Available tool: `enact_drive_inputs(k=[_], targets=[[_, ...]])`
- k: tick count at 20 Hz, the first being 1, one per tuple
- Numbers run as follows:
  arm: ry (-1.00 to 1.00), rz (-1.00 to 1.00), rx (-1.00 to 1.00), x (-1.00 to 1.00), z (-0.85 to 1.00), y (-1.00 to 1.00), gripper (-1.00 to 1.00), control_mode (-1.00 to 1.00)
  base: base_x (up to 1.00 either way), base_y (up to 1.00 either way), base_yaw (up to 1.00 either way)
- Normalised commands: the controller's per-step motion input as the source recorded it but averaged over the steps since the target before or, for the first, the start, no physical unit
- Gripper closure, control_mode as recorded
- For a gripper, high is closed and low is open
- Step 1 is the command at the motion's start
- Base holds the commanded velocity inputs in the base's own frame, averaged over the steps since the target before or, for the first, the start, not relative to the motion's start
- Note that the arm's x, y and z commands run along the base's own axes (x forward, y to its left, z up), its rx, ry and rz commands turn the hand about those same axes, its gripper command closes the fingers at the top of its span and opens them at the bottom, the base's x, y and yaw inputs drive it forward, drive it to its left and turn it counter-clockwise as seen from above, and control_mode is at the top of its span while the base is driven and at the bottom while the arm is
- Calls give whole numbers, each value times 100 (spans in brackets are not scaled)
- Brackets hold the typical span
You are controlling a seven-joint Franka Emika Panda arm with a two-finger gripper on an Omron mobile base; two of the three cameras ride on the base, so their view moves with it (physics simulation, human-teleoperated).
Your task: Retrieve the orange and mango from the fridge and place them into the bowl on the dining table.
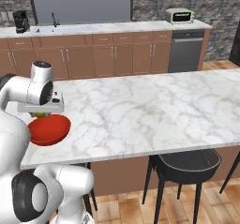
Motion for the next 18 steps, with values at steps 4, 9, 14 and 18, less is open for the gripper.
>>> enact_drive_inputs(k=[4, 9, 14, 18], targets=[[0, -1, -5, 19, -40, 14, 100, -100, 0, 0, 0], [-2, -3, -5, 12, -43, 15, 100, -100, 0, 0, 0], [0, -3, -3, 20, -38, 17, 100, -100, 0, 0, 0], [0, -5, -3, 15, -34, 10, 100, -100, 0, 0, 0]])
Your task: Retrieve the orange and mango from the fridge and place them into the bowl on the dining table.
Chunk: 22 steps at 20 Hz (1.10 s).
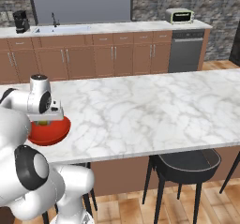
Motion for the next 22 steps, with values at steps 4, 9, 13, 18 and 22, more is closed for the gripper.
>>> enact_drive_inputs(k=[4, 9, 13, 18, 22], targets=[[0, -5, -2, 13, -30, 4, 100, -100, 0, 0, 0], [0, -5, -1, 2, -30, 2, 100, -100, 0, 0, 0], [0, -6, 0, 0, -21, 0, 100, -100, 0, 0, 0], [0, -5, 0, 0, -7, 9, 100, -100, 0, 0, 0], [0, -4, 0, 1, 0, 22, -100, -100, 0, 0, 0]])
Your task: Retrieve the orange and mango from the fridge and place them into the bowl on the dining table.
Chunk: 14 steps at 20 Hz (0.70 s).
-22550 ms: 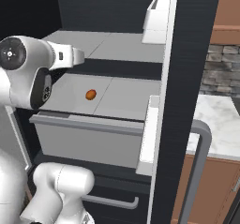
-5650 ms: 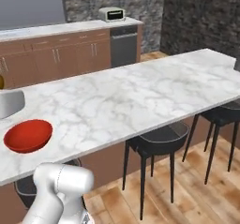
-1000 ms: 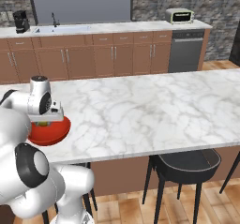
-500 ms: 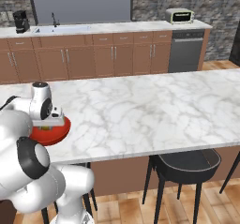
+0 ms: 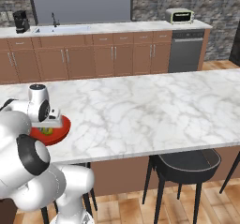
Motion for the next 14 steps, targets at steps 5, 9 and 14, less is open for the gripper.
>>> enact_drive_inputs(k=[5, 9, 14], targets=[[0, -2, 0, 1, -1, 22, -100, -100, 0, 0, 0], [0, -2, 0, 6, -6, 2, -100, -100, 0, 0, 0], [-4, -3, 0, -38, 26, -18, -100, -100, 0, 0, 0]])
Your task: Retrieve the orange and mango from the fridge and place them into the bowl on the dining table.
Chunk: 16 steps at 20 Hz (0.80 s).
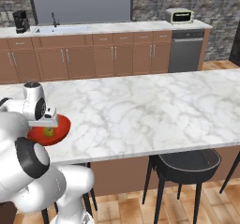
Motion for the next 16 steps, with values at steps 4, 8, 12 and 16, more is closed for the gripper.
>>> enact_drive_inputs(k=[4, 8, 12, 16], targets=[[-16, -6, 0, -70, 77, -45, -100, -100, 0, 0, 0], [-28, -2, 0, -70, 100, -35, -100, -100, 0, 0, 0], [-38, 0, 0, -70, 100, -34, -100, -100, 0, 0, 0], [-45, 0, 0, -76, 100, -45, -100, -100, 0, 0, 0]])
